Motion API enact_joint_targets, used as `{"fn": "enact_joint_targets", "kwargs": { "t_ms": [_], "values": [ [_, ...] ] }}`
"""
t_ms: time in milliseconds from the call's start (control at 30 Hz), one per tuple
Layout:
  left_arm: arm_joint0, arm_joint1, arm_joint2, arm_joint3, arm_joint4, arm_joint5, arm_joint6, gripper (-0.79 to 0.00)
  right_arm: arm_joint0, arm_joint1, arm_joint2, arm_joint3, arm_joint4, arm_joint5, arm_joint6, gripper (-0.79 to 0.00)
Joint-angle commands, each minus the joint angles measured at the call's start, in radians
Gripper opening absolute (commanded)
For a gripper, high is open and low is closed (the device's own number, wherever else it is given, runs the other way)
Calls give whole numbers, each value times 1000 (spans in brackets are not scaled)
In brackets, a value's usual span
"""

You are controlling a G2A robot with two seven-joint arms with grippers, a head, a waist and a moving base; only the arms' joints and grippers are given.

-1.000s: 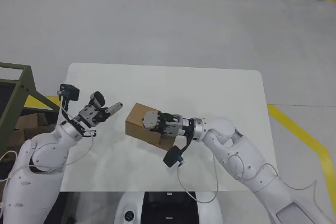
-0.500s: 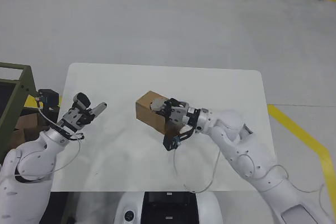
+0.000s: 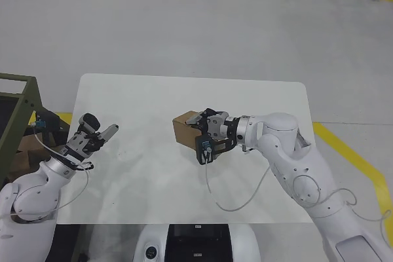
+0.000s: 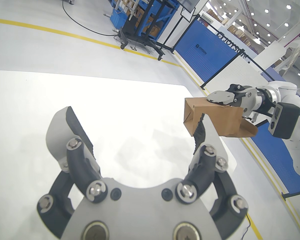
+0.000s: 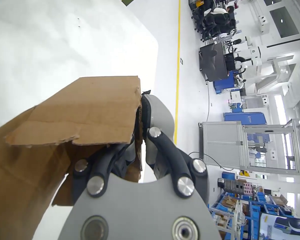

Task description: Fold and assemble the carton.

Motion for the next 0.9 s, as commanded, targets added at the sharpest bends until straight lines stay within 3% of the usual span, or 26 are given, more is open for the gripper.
{"fn": "enact_joint_targets", "kwargs": {
  "t_ms": [0, 567, 867],
  "values": [
    [0, 0, 0, 0, 0, 0, 0, 0, 0, 0, 0, 0, 0, 0, 0, -785],
    [0, 0, 0, 0, 0, 0, 0, 0, -8, 0, -7, 1, 0, 1, 9, -785],
    [0, 0, 0, 0, 0, 0, 0, 0, 79, 2, -37, 19, -26, -214, 137, -785]
  ]
}}
